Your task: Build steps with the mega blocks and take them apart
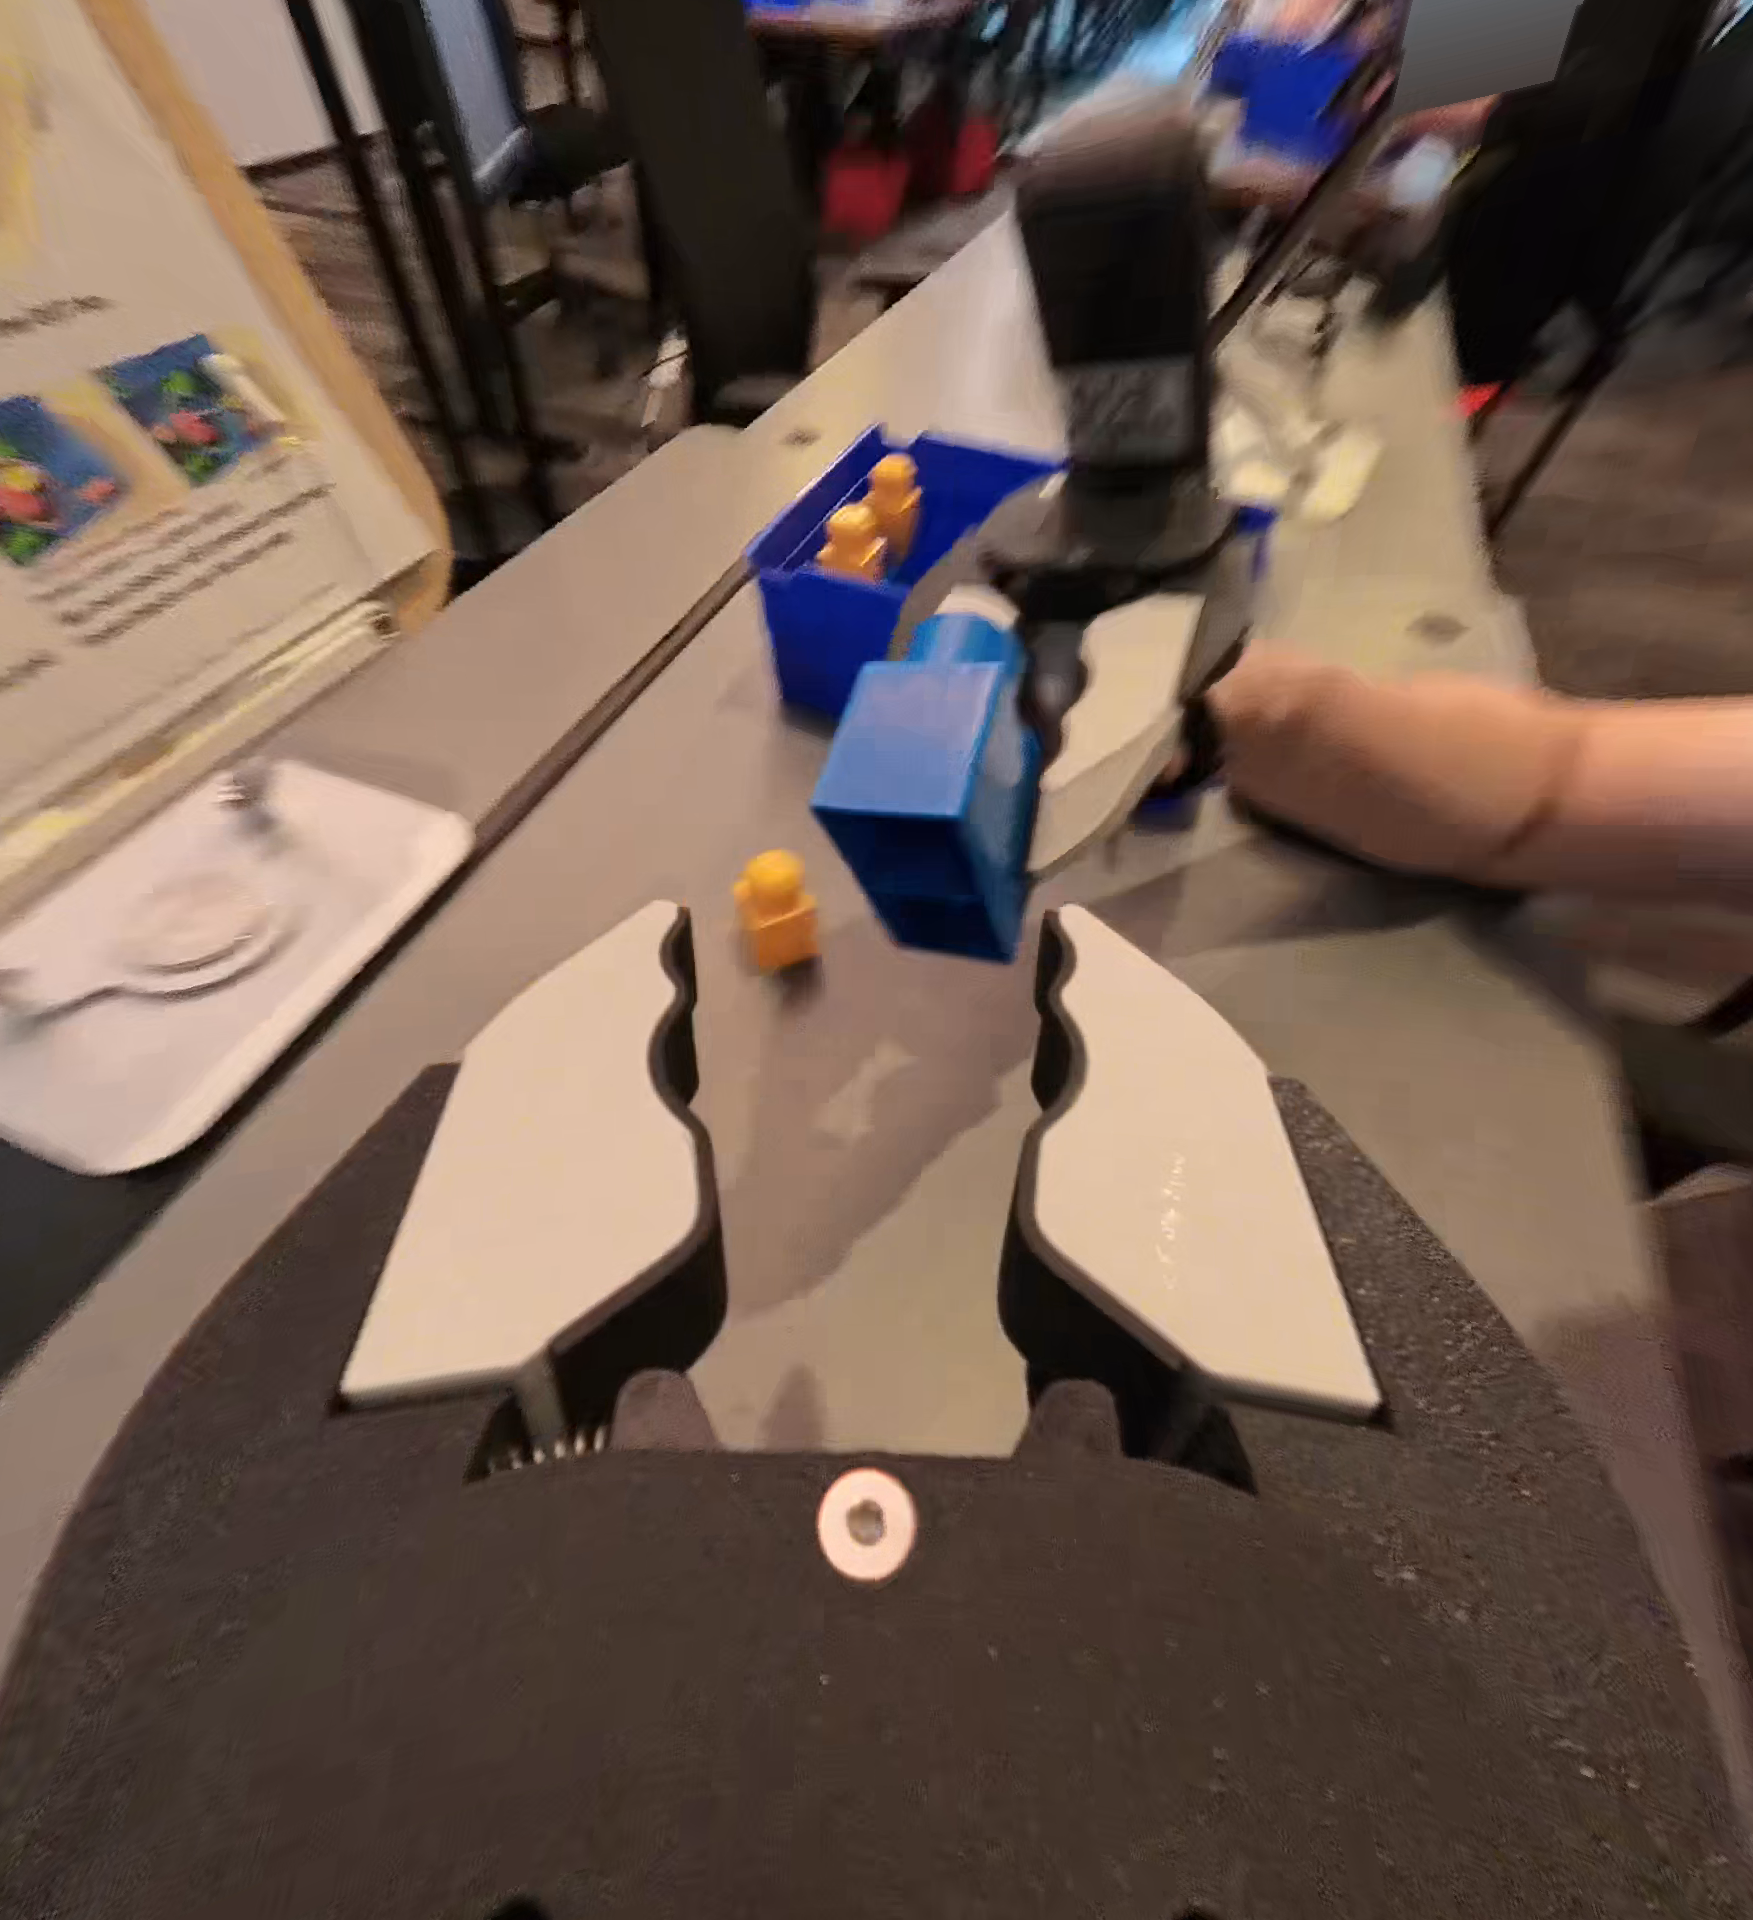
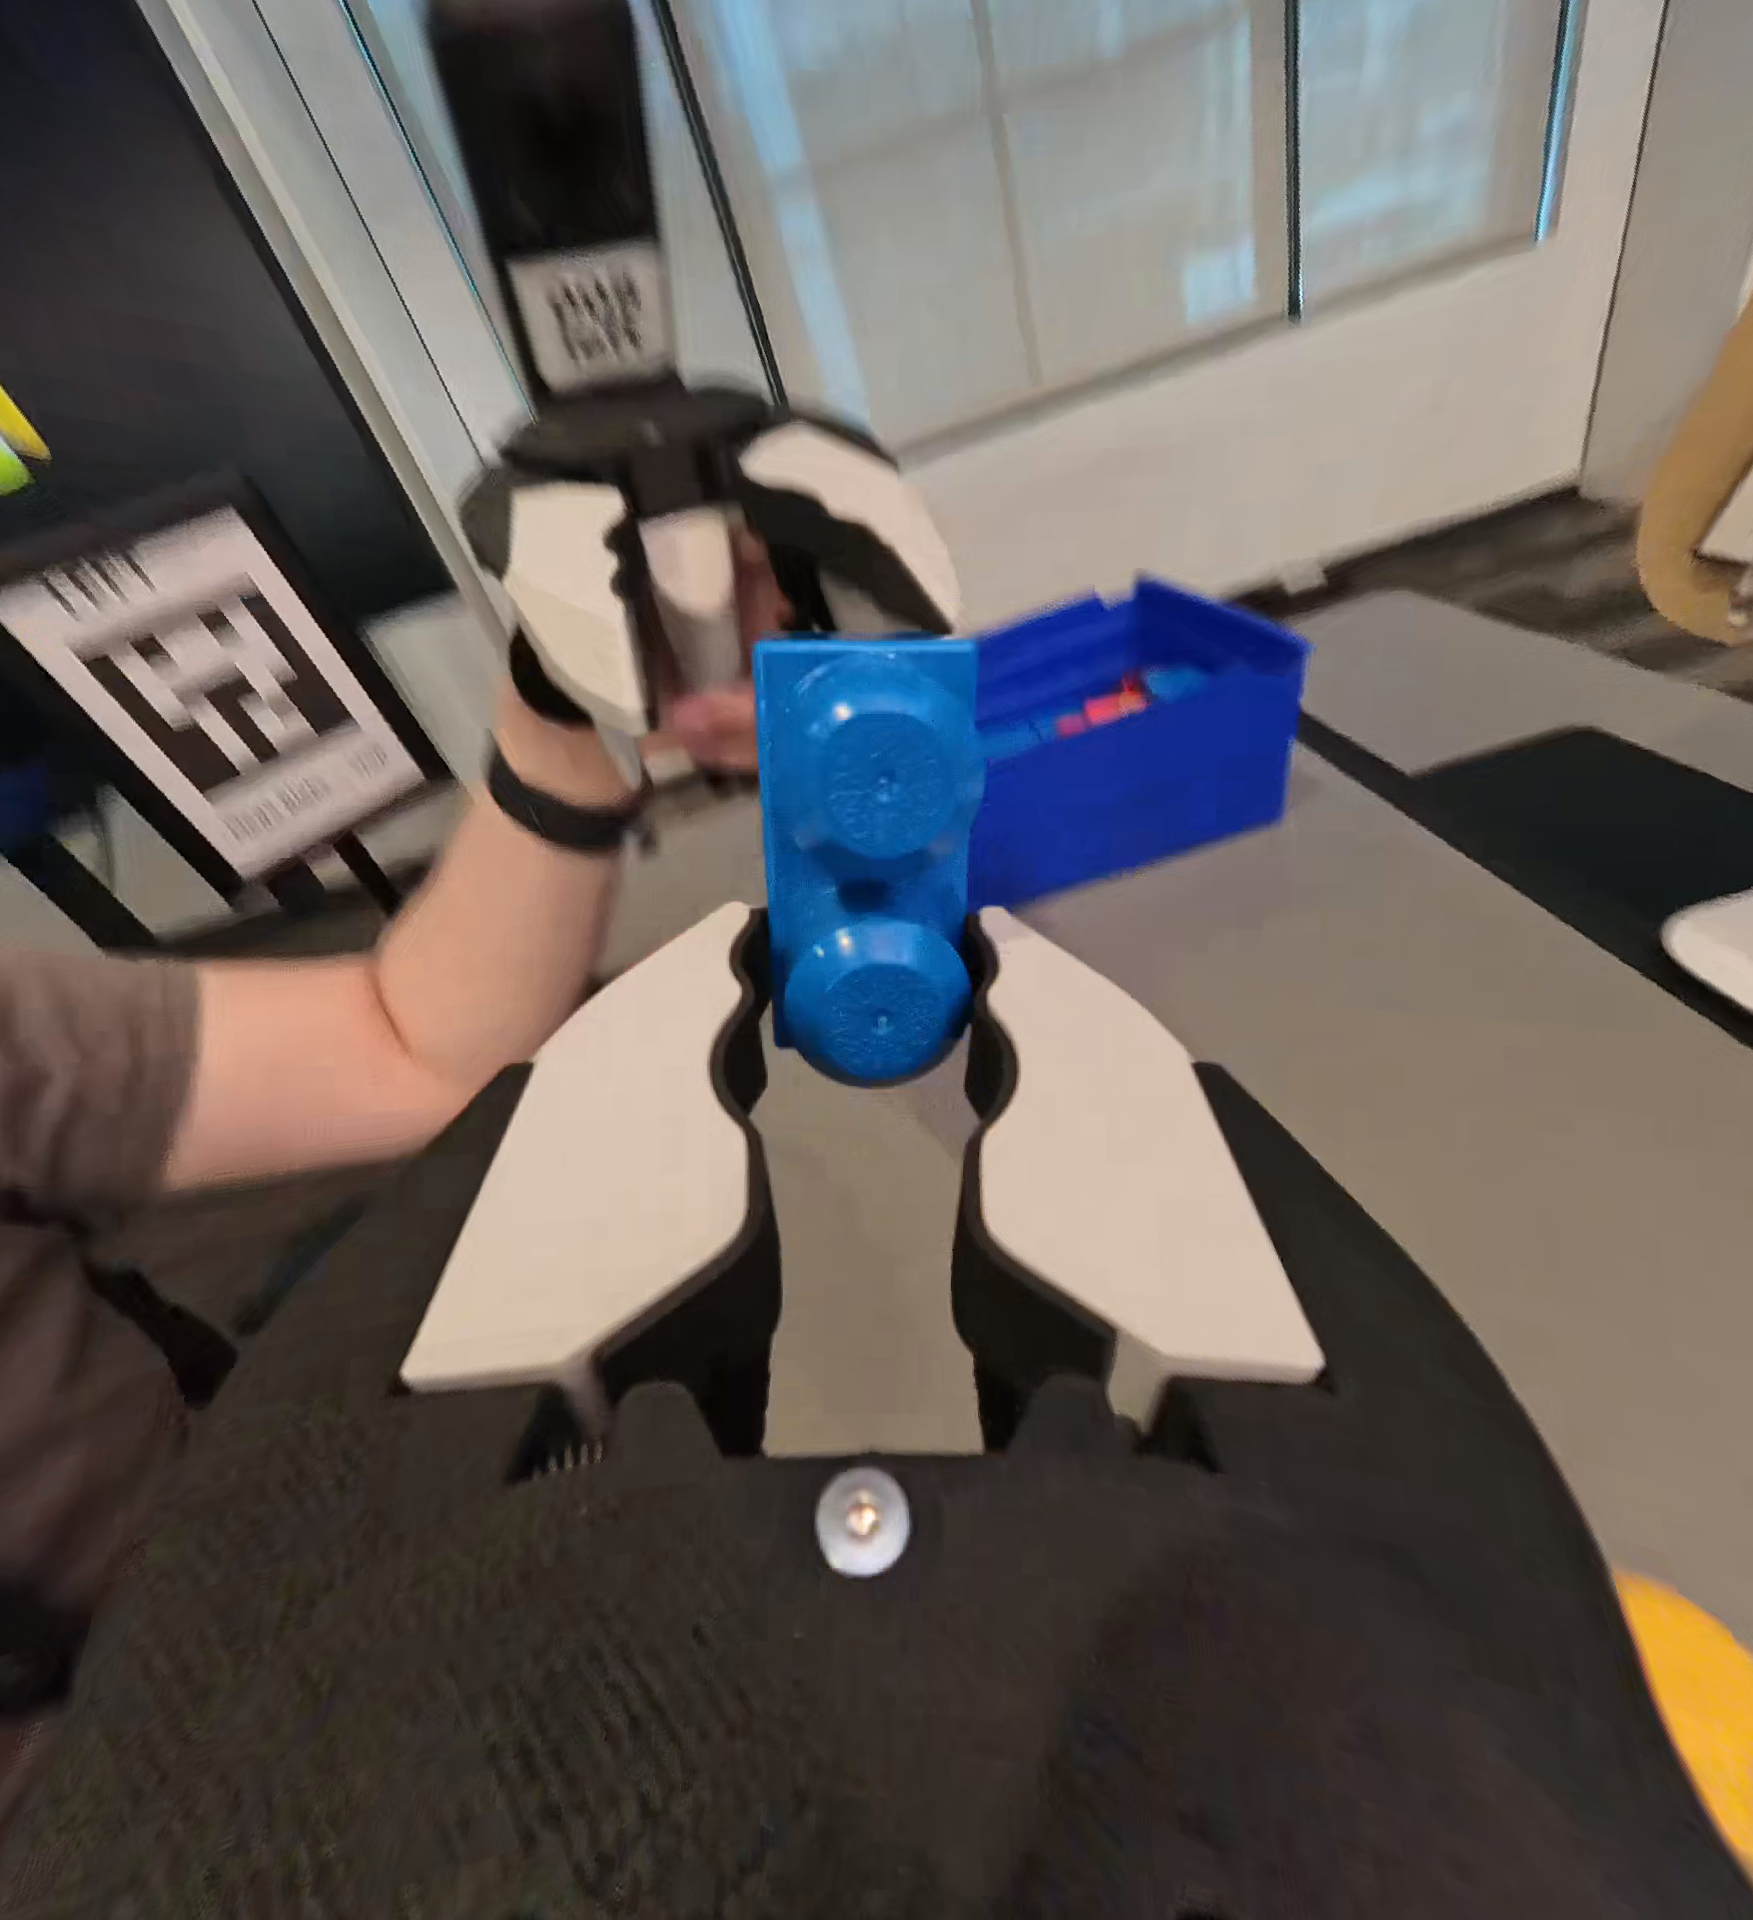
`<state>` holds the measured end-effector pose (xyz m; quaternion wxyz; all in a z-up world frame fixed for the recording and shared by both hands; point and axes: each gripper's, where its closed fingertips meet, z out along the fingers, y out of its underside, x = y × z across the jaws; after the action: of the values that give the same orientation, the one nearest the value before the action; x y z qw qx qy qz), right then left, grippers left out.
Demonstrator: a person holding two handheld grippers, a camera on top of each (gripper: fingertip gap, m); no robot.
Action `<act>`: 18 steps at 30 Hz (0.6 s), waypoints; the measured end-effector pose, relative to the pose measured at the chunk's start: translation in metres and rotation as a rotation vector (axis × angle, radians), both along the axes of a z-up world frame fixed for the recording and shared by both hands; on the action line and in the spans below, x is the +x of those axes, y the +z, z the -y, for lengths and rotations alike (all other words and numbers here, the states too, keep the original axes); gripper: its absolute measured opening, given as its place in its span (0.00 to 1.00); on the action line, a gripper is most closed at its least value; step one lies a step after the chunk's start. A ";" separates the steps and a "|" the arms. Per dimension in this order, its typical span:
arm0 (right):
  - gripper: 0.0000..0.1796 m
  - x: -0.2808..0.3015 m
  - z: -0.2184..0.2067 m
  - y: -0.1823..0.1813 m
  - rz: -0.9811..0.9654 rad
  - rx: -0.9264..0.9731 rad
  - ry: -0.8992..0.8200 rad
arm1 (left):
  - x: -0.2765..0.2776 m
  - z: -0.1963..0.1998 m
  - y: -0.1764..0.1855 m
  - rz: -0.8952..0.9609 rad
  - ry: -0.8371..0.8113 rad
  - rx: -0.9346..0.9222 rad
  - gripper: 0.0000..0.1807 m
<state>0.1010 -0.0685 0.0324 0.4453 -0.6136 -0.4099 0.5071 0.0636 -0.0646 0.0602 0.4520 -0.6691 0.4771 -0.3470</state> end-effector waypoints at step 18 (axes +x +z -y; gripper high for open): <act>0.20 0.017 0.019 -0.058 0.648 0.314 0.056 | 0.056 0.026 -0.082 -0.329 -0.214 0.060 0.21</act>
<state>0.1183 -0.0873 -0.0259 0.3670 -0.6551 -0.6195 0.2288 0.1195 -0.0906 -0.0223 0.3481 -0.6485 0.6231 -0.2645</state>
